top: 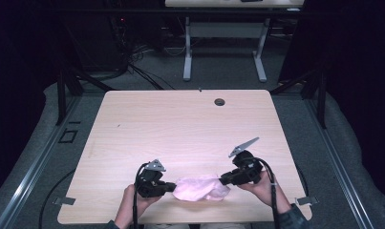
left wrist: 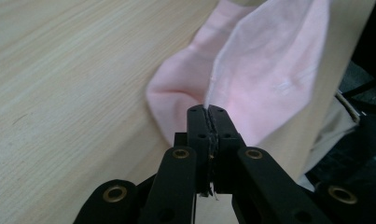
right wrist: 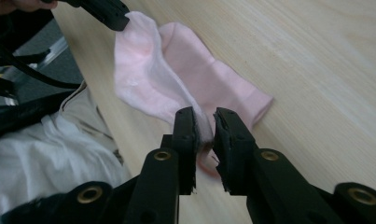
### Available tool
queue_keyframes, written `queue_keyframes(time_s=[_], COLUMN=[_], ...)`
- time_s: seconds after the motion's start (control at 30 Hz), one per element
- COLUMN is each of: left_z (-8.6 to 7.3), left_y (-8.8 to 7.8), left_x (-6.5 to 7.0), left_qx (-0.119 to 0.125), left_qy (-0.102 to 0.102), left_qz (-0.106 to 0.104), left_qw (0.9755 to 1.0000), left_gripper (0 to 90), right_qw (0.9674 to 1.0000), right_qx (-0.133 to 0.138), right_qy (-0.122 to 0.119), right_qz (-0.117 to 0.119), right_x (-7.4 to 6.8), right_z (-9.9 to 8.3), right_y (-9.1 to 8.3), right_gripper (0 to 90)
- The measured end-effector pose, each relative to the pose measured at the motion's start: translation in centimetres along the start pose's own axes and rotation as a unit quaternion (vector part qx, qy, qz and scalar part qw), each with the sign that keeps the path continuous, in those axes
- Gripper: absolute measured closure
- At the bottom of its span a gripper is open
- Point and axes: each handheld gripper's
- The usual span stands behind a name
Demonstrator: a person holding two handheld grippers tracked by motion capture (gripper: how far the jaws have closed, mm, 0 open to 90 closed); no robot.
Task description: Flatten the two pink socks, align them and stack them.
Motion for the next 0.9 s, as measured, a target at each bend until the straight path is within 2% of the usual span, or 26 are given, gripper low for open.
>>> queue_keyframes(time_s=[0.03,0.07,0.1,0.17,0.2,0.27,0.37,0.43,0.53,0.7,0.9], left_z=[0.0,-0.1,-0.1,-0.2,-0.2,-0.1,0.1,0.1,0.0,-0.2,-0.3], left_y=[0.3,0.5,0.7,0.9,0.9,1.0,1.1,1.2,1.2,0.3,-1.2], left_x=[-0.5,-0.9,-1.2,-1.5,-1.5,-1.6,-1.5,-1.4,-1.3,-0.8,0.5], left_qx=[0.001,0.001,0.003,0.006,0.006,0.006,0.007,0.008,0.01,0.011,0.01], left_qy=[-0.008,-0.011,-0.017,-0.021,-0.022,-0.024,-0.024,-0.025,-0.027,-0.022,-0.012], left_qz=[0.001,0.0,-0.002,-0.005,-0.004,-0.005,-0.004,-0.001,-0.002,-0.004,-0.024], left_qw=[1.0,0.9999,0.9998,0.9997,0.9997,0.9997,0.9997,0.9996,0.9996,0.9997,0.9996], left_gripper=[88.8,88.8,88.8,88.6,88.6,88.4,87.7,87.6,87.9,88.4,88.6], right_qw=[0.9998,0.9998,0.9995,0.9993,0.999,0.9988,0.9984,0.9982,0.9981,0.997,0.9972], right_qx=[-0.013,-0.013,-0.013,-0.005,0.001,0.007,0.023,0.028,0.039,0.057,0.056], right_qy=[0.013,0.013,0.024,0.035,0.043,0.047,0.049,0.051,0.048,0.048,0.045], right_qz=[0.005,0.005,0.013,0.01,0.014,0.009,0.017,0.015,-0.004,-0.018,-0.021], right_x=[1.5,1.5,2.2,2.9,3.0,2.9,2.6,2.7,2.4,1.5,0.1], right_z=[0.7,0.7,0.8,0.3,-0.2,-0.8,-1.5,-1.7,-1.9,-2.4,-3.0], right_y=[1.8,1.8,2.6,3.5,3.8,3.9,4.3,4.9,5.6,4.5,1.5], right_gripper=[68.1,68.1,67.1,62.9,64.2,63.3,64.2,68.6,82.7,86.5,86.8])
Point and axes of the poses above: each handheld gripper's, and its own axes: y roughly forward along the jaws, z roughly out of its top, x roughly to its right, and after that the axes turned 15 degrees about -x, right-handed
